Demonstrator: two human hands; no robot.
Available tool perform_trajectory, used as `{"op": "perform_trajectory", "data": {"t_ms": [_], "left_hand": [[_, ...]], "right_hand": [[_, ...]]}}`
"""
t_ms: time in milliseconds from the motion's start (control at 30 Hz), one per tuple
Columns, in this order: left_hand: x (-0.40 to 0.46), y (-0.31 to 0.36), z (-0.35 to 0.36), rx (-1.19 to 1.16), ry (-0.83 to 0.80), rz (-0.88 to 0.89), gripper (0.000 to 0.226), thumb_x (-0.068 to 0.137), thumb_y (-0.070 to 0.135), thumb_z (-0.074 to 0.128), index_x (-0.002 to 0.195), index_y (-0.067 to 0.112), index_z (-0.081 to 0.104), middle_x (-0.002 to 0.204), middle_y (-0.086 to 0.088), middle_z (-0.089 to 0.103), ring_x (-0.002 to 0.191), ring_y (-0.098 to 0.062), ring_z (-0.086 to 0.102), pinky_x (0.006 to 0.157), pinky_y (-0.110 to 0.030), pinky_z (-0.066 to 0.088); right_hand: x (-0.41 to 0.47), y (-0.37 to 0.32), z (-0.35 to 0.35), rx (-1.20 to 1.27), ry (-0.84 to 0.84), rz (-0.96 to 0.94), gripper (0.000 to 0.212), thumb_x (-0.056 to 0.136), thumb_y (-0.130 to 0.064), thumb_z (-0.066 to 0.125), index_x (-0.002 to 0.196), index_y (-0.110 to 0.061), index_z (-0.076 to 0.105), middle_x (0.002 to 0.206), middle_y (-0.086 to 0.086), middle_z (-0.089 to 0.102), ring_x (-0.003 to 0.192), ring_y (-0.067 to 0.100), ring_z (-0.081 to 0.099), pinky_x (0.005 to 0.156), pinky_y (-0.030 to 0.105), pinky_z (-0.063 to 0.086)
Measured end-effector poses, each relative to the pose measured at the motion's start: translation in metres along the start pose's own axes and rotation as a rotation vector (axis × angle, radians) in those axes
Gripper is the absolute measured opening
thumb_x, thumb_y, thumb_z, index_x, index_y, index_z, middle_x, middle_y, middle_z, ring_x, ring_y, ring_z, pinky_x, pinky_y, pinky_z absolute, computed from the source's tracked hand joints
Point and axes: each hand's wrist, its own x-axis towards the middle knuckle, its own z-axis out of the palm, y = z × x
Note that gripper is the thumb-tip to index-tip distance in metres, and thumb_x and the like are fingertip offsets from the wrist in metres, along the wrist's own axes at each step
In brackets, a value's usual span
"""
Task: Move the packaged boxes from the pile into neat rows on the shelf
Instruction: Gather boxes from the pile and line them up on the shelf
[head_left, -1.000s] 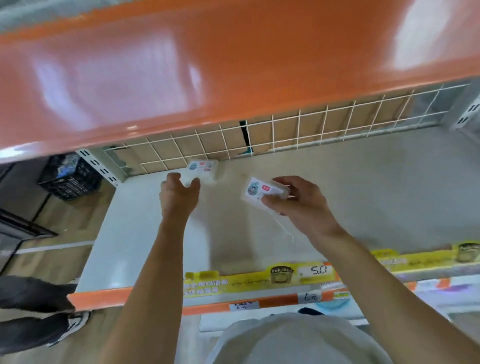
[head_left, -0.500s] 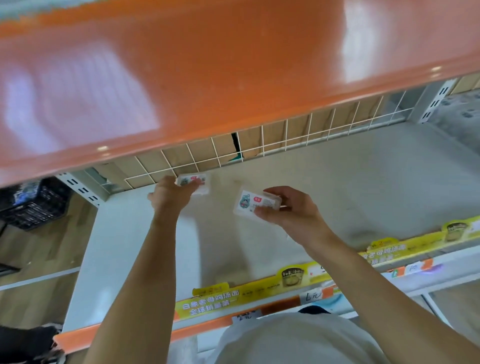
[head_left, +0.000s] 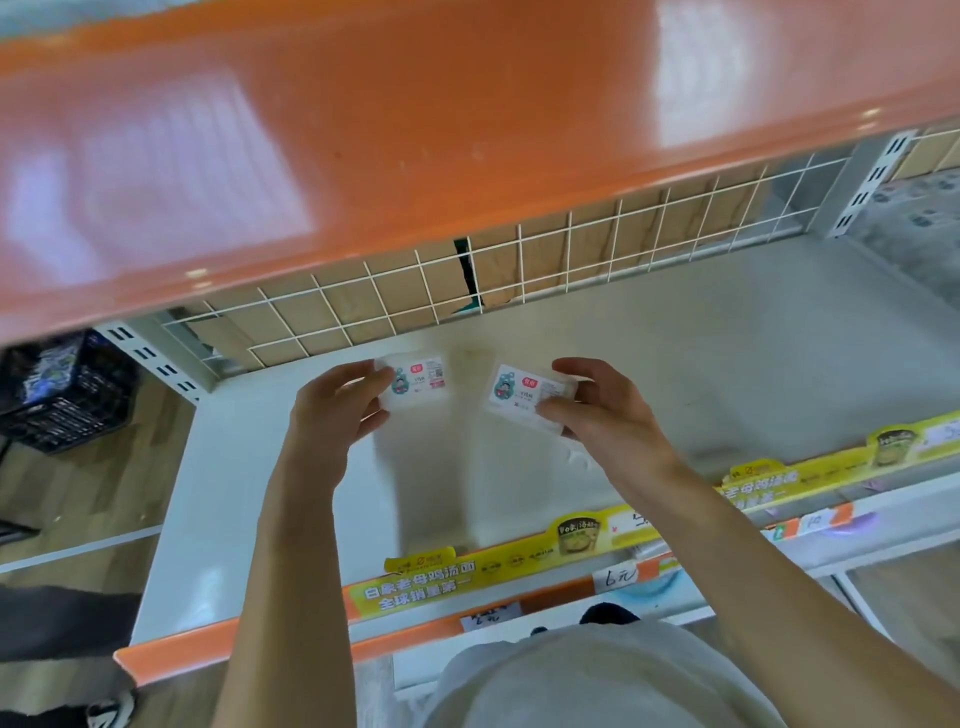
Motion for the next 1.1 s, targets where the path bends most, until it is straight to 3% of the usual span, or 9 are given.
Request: {"op": "perform_trajectory", "data": {"t_ms": [133,467,600,767,933,1100], "left_hand": [[-0.024,0.014,0.018,-0.063,-0.094,0.029,0.029,0.092,0.021,0.071,0.119,0.010,0.068,0.105,-0.009,0.076,0.099,-0.024,0.074,0.090,-0.035,0.057],[-0.046,0.015,0.110,0.017,-0.323,0.097,0.020,0.094,0.020,0.068,0.114,0.015,0.070,0.102,-0.006,0.077,0.102,-0.023,0.073,0.088,-0.036,0.057],[-0.049,0.014,0.155,0.027,-0.405,0.075,0.021,0.094,0.019,0.068,0.114,0.013,0.070,0.103,-0.007,0.077,0.102,-0.024,0.073,0.085,-0.034,0.059],[-0.064,0.017,0.221,0.034,-0.500,0.075,0.020,0.093,0.017,0.068,0.112,0.011,0.070,0.102,-0.010,0.077,0.099,-0.024,0.073,0.081,-0.031,0.061],[-0.092,0.018,0.292,0.025,-0.574,0.080,0.018,0.092,0.016,0.069,0.109,0.012,0.070,0.101,-0.013,0.076,0.094,-0.023,0.073,0.080,-0.032,0.061],[-0.128,0.017,0.364,0.031,-0.635,0.078,0.020,0.091,0.016,0.069,0.111,0.011,0.070,0.102,-0.013,0.076,0.094,-0.023,0.073,0.080,-0.032,0.061]], "right_hand": [[-0.008,-0.006,-0.024,0.128,0.081,-0.031,0.042,0.081,-0.001,0.077,0.119,-0.010,0.062,0.109,0.025,0.070,0.091,0.026,0.068,0.093,0.047,0.055],[-0.037,-0.015,-0.115,0.189,0.288,-0.136,0.032,0.083,-0.008,0.077,0.112,-0.020,0.072,0.098,0.013,0.075,0.107,0.038,0.067,0.097,0.046,0.056],[-0.056,-0.014,-0.156,0.250,0.403,-0.153,0.037,0.085,-0.002,0.073,0.120,-0.011,0.067,0.104,0.020,0.073,0.092,0.028,0.068,0.084,0.035,0.055],[-0.078,-0.014,-0.212,0.289,0.545,-0.168,0.036,0.082,-0.005,0.077,0.117,-0.015,0.069,0.105,0.025,0.071,0.088,0.025,0.067,0.091,0.042,0.055],[-0.098,-0.017,-0.274,0.303,0.638,-0.192,0.035,0.084,-0.006,0.077,0.117,-0.013,0.069,0.102,0.018,0.075,0.086,0.024,0.070,0.085,0.036,0.059],[-0.115,-0.024,-0.346,0.300,0.686,-0.190,0.031,0.085,-0.009,0.076,0.115,-0.013,0.069,0.101,0.015,0.076,0.102,0.034,0.071,0.098,0.046,0.055]]}}
